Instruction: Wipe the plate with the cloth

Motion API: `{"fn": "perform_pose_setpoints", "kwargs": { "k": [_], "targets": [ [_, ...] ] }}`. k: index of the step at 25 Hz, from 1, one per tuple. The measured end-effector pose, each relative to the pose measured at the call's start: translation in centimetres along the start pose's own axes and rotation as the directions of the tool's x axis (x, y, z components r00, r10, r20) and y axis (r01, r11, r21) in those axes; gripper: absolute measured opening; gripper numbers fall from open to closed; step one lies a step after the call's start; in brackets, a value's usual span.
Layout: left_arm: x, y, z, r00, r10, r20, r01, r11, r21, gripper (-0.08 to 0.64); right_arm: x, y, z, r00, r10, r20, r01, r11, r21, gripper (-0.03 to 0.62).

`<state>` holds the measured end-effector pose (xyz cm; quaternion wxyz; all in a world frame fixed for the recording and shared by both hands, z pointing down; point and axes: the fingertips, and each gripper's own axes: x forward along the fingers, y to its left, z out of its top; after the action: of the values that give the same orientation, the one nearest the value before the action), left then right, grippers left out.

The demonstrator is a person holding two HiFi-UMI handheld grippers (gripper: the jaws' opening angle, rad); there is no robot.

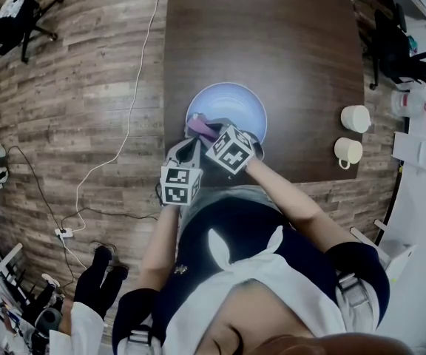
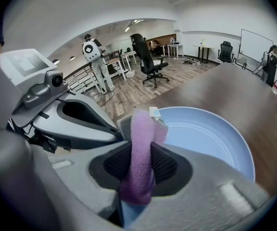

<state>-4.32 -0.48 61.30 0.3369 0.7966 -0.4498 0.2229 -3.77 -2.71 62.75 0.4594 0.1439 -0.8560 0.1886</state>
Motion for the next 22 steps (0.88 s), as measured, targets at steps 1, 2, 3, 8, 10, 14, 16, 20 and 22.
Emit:
{"fn": "perform_pose_setpoints", "kwargs": {
  "k": [1, 2, 3, 8, 10, 14, 16, 20, 22],
  "targets": [
    [0.1, 0.1, -0.1, 1.000, 0.000, -0.003, 0.000, 1.000, 0.001, 0.004, 0.1, 0.0, 0.0, 1.000, 0.000, -0.002, 0.000, 1.000, 0.001, 0.106],
    [0.1, 0.2, -0.1, 1.000, 0.001, -0.007, -0.001, 1.000, 0.001, 0.003, 0.1, -0.1, 0.1, 1.000, 0.000, -0.002, 0.000, 1.000, 0.001, 0.106],
    [0.1, 0.3, -0.2, 1.000, 0.002, -0.011, -0.002, 1.000, 0.001, 0.003, 0.2, -0.2, 0.2, 1.000, -0.001, -0.002, 0.001, 1.000, 0.001, 0.106],
    [0.3, 0.8, -0.8, 1.000, 0.007, -0.026, -0.007, 1.000, 0.009, 0.003, 0.4, -0.5, 0.5, 1.000, -0.004, -0.001, 0.004, 1.000, 0.012, 0.106],
    [0.5, 1.1, -1.0, 0.999, 0.011, -0.034, -0.010, 1.000, 0.013, 0.004, 0.4, -0.8, 0.7, 1.000, -0.009, -0.001, 0.009, 1.000, 0.016, 0.106],
    [0.7, 1.2, -1.0, 0.999, 0.009, -0.038, -0.008, 1.000, 0.011, 0.003, 0.6, -1.4, 1.0, 1.000, -0.011, 0.007, 0.011, 1.000, 0.021, 0.106],
    [0.7, 1.1, -1.0, 0.999, 0.007, -0.040, -0.007, 1.000, 0.013, 0.003, 0.6, -1.7, 1.0, 1.000, -0.011, 0.008, 0.011, 1.000, 0.029, 0.106],
    [0.8, 0.8, -0.8, 0.999, 0.003, -0.046, -0.003, 1.000, 0.016, 0.003, 0.4, -2.1, 1.1, 1.000, -0.020, 0.011, 0.020, 0.999, 0.038, 0.107],
    [0.9, 0.8, -0.7, 0.999, 0.002, -0.046, -0.001, 1.000, 0.022, 0.003, 0.5, -2.4, 1.3, 1.000, -0.023, 0.019, 0.023, 0.999, 0.041, 0.107]
  ]
}}
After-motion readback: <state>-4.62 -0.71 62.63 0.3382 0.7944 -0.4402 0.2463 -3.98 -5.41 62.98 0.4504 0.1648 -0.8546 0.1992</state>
